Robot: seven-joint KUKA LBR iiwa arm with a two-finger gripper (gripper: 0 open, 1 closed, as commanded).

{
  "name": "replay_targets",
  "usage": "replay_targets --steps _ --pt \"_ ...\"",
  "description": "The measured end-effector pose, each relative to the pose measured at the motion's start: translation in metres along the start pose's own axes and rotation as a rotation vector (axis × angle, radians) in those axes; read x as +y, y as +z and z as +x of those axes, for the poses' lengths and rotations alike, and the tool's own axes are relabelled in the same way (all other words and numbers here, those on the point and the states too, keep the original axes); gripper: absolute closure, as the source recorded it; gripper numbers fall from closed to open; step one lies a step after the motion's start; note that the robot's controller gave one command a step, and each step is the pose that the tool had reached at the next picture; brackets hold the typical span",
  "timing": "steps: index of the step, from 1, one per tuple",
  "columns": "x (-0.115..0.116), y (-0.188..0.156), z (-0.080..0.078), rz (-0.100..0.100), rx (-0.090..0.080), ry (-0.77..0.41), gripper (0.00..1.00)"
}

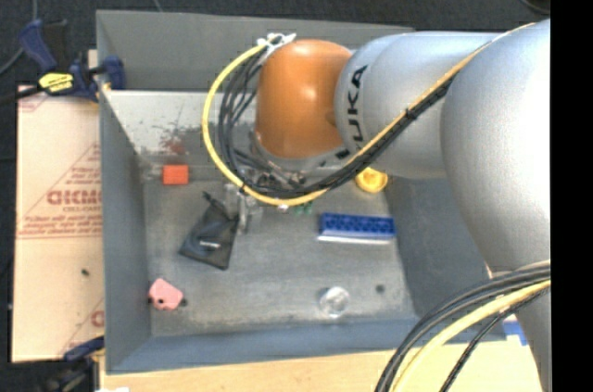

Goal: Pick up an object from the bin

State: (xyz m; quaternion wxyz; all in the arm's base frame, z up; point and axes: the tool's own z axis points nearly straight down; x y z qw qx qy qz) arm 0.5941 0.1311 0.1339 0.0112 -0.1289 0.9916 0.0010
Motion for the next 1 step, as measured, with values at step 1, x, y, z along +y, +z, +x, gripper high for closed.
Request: replay_targets --steps 1 --pt "0.0338 -0.0782 -0.0254 -0.001 -0.007 0.16 1.0"
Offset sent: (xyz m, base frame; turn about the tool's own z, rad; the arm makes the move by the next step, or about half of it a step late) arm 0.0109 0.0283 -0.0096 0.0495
